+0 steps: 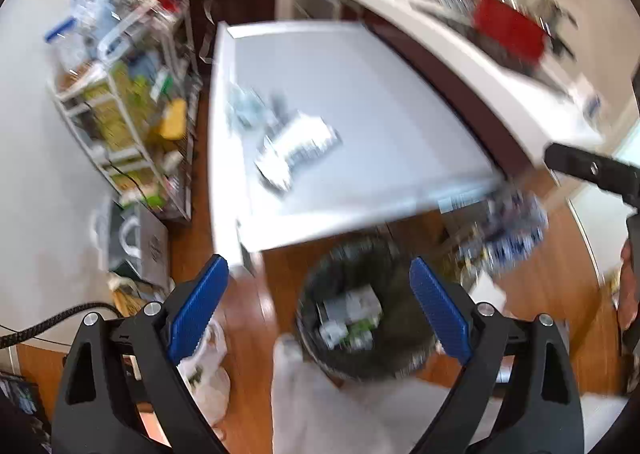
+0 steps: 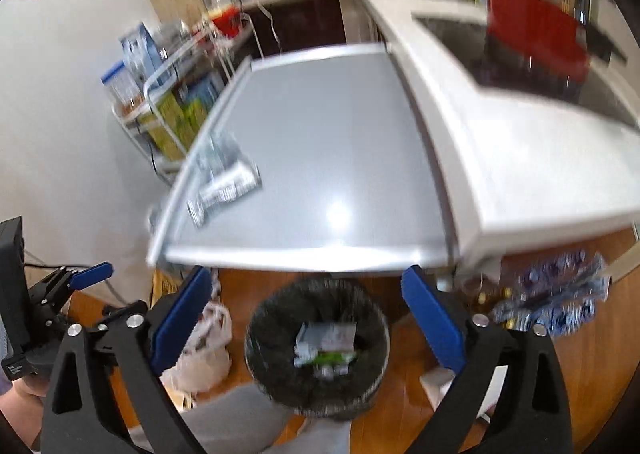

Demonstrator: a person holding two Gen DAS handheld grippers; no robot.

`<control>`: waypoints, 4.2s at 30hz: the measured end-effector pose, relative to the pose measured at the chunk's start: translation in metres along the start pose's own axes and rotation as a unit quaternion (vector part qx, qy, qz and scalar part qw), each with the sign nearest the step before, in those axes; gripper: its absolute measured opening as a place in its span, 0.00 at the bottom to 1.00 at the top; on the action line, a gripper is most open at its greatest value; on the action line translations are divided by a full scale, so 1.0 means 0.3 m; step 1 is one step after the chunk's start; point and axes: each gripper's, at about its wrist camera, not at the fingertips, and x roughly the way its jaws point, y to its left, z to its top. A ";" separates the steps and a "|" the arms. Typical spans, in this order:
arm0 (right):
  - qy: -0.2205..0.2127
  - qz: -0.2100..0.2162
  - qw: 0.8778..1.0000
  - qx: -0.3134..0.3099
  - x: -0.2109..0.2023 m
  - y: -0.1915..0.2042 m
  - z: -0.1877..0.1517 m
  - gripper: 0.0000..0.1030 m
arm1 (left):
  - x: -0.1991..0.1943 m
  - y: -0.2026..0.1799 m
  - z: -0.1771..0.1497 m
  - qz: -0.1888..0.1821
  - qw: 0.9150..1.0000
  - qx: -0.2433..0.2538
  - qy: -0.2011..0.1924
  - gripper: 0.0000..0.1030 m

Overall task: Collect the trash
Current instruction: 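Move both grippers back over the last foil wrapper and plastic bag, then grasp the clear plastic bag with the left gripper while the right grasps the foil wrapper, then lift the plastic bag and foil wrapper and carry them over the bin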

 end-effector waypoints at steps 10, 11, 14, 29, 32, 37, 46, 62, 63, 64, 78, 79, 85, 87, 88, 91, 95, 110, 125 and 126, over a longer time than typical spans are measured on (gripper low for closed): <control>-0.082 0.007 0.996 -0.026 -0.055 0.125 0.183 0.96 | -0.119 0.127 0.232 0.053 0.994 -0.022 -0.097 0.96; -0.080 0.010 0.996 -0.027 -0.046 0.137 0.192 0.96 | -0.119 0.137 0.246 0.055 0.993 -0.021 -0.099 0.96; -0.066 0.020 0.997 -0.019 0.010 0.179 0.216 0.96 | -0.108 0.156 0.289 0.061 0.992 -0.017 -0.108 0.96; 0.050 0.029 0.998 -0.001 0.415 0.395 0.232 0.96 | 0.036 0.299 0.412 0.061 0.995 -0.007 -0.082 0.96; 0.079 0.015 0.996 0.025 0.536 0.413 0.212 0.96 | 0.058 0.332 0.425 0.062 0.995 -0.009 -0.077 0.96; 0.111 -0.027 0.993 0.034 0.689 0.428 0.181 0.96 | 0.079 0.372 0.439 0.063 0.995 -0.002 -0.072 0.96; 0.128 -0.116 0.981 -0.086 0.798 0.484 0.155 0.95 | 0.140 0.409 0.473 0.045 0.997 0.007 -0.056 0.96; 0.102 -0.082 0.990 -0.044 0.642 0.240 0.205 0.94 | 0.457 0.319 0.498 -0.014 0.998 0.045 0.035 0.96; 0.104 -0.080 0.991 -0.039 0.643 0.237 0.200 0.90 | 0.476 0.307 0.501 -0.015 0.998 0.046 0.041 0.93; 0.106 -0.080 0.991 -0.035 0.645 0.231 0.199 0.89 | 0.492 0.294 0.503 -0.017 0.998 0.049 0.046 0.88; 0.124 -0.065 0.990 -0.035 0.738 0.251 0.212 0.86 | 0.652 0.201 0.515 -0.029 0.991 0.101 0.087 0.71; 0.126 -0.067 0.989 -0.037 0.746 0.255 0.212 0.86 | 0.662 0.189 0.517 -0.027 0.990 0.110 0.087 0.67; 0.133 -0.074 0.988 -0.029 0.795 0.268 0.223 0.86 | 0.674 0.180 0.530 -0.036 0.987 0.128 0.095 0.57; 0.134 -0.072 0.988 -0.019 0.804 0.267 0.226 0.86 | 0.663 0.196 0.535 -0.042 0.988 0.118 0.095 0.57; 0.135 -0.071 0.988 -0.014 0.811 0.268 0.226 0.86 | 0.660 0.204 0.536 -0.042 0.988 0.113 0.096 0.58; 0.135 -0.077 0.988 -0.023 0.819 0.280 0.226 0.84 | 0.667 0.216 0.533 -0.040 0.988 0.111 0.100 0.58; 0.130 -0.089 0.986 -0.055 0.811 0.291 0.227 0.61 | 0.657 0.221 0.527 -0.044 0.988 0.111 0.099 0.65; 0.129 -0.099 0.986 -0.027 0.763 0.194 0.209 0.54 | 0.682 0.197 0.489 -0.029 0.984 0.144 0.103 0.76; 0.122 -0.073 0.990 0.002 0.738 0.167 0.218 0.50 | 0.615 0.199 0.515 -0.066 0.987 0.121 0.083 0.42; 0.121 -0.073 0.990 0.003 0.736 0.162 0.221 0.49 | 0.604 0.200 0.519 -0.066 0.988 0.119 0.078 0.42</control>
